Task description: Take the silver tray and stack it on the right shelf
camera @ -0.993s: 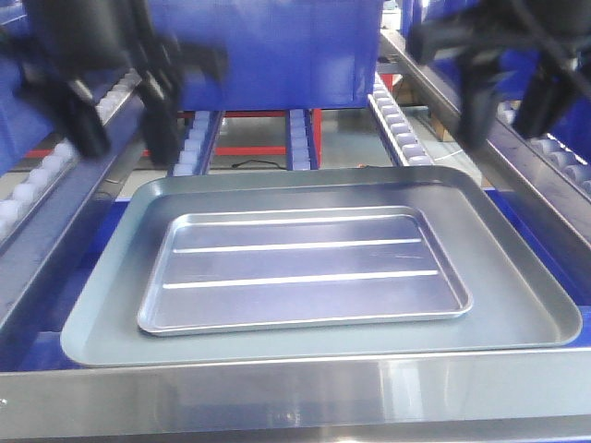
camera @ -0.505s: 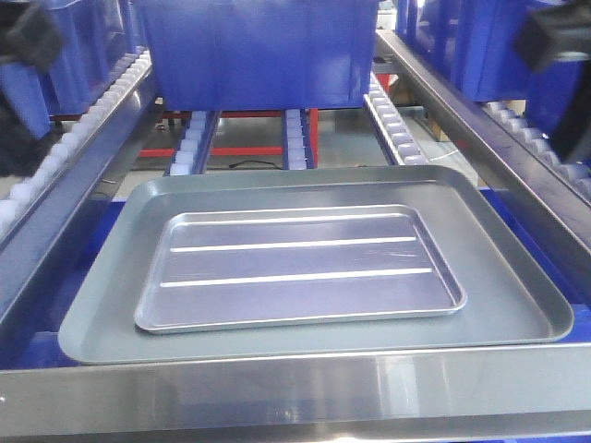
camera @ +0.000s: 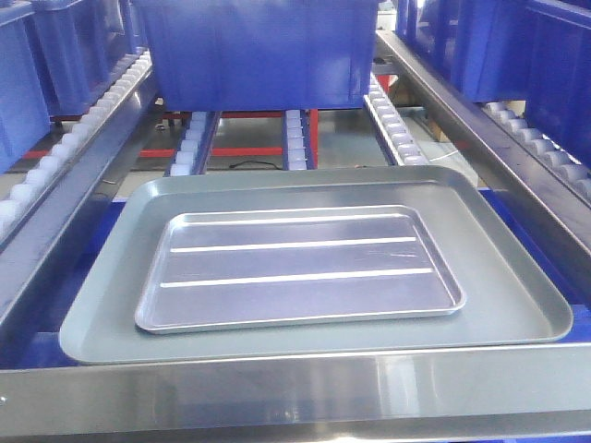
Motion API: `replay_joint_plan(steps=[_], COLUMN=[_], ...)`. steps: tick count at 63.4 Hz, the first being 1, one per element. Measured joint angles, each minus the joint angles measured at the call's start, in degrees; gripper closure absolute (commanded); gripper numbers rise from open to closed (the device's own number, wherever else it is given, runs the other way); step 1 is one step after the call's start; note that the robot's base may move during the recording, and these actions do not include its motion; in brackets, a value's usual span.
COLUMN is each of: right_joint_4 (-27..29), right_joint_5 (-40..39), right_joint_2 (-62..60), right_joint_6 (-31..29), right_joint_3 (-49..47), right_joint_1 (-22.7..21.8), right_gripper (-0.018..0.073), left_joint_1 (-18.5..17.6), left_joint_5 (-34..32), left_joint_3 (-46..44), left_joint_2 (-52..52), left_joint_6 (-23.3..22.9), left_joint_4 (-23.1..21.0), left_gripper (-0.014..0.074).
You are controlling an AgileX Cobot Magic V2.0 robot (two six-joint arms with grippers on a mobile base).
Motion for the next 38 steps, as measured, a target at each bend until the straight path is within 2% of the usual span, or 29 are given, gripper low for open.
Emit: replay_joint_plan(steps=[14, 38], right_joint_4=[-0.04, -0.04], right_joint_5=[0.21, 1.31], right_joint_2=[-10.33, -10.76], right_joint_6=[-0.07, -0.07], right_joint_3=[0.08, 0.08], right_joint_1=[0.00, 0.00], right_gripper=[0.0503, 0.0503], left_joint_1=[-2.04, -2.04], left_joint_5=[1.08, 1.31], left_joint_3=[0.00, 0.00], left_joint_2=[-10.40, -11.66], left_joint_6=[0.13, 0.13], left_joint_4=[0.13, 0.03], left_gripper=[0.0688, 0.0688])
